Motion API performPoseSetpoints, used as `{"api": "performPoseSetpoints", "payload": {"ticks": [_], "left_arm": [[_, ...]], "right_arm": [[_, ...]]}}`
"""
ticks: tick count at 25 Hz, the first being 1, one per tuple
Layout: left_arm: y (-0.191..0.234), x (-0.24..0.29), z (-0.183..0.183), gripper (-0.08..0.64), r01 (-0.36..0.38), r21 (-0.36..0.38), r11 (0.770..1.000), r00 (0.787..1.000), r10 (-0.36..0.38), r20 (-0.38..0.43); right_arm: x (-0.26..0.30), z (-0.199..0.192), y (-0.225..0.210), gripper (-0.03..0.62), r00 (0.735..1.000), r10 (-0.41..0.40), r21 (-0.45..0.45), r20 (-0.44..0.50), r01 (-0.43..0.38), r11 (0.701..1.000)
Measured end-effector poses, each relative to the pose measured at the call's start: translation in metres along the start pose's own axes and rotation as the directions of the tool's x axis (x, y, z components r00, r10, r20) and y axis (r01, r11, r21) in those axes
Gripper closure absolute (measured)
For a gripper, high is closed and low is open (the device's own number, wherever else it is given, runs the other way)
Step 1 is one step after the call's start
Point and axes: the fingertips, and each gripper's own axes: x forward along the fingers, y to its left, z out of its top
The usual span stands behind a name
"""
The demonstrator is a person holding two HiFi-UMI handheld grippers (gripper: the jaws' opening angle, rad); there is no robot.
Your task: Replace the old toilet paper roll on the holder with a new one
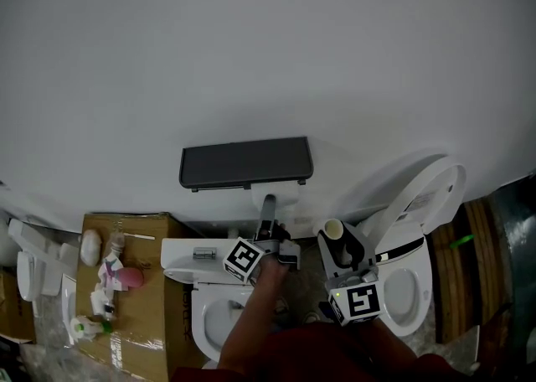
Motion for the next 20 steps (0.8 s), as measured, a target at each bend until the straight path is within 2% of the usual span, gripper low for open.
{"api": "performPoseSetpoints", "payload": {"ticks": [2,4,8,11,17,18,20], "left_arm": [[-0.006,-0.012,-0.001,0.106,0.006,-0.003,1.0,1.0,-0.006,0.017],[-0.014,-0.025,-0.002,0.106,0.015,-0.039,0.999,0.999,-0.014,0.04],[-0.023,-0.062,0.008,0.107,-0.016,-0.075,0.997,0.99,0.026,0.137],[-0.03,-0.082,0.015,0.107,-0.022,-0.078,0.997,0.982,0.036,0.186],[-0.046,-0.088,0.024,0.109,0.017,-0.034,0.999,0.981,-0.01,0.193],[-0.048,-0.088,0.026,0.125,0.019,-0.025,1.0,0.98,-0.014,0.199],[-0.053,-0.091,0.029,0.23,0.015,-0.005,1.0,0.976,-0.013,0.216]], "right_arm": [[0.0,0.001,0.002,0.425,1.0,0.01,-0.004,0.0,-0.01,1.0],[0.001,0.001,0.004,0.425,1.0,0.02,-0.005,0.001,-0.02,1.0],[0.001,-0.001,0.009,0.425,0.999,0.036,-0.003,-0.002,-0.036,0.999],[0.001,-0.001,0.013,0.425,0.999,0.047,-0.003,-0.003,-0.047,0.999],[0.001,-0.001,0.016,0.425,0.999,0.054,0.002,0.004,-0.054,0.999],[0.001,-0.001,0.017,0.425,0.999,0.054,0.002,0.003,-0.054,0.999],[-0.001,-0.001,0.018,0.425,0.998,0.055,0.001,0.003,-0.055,0.998]]}}
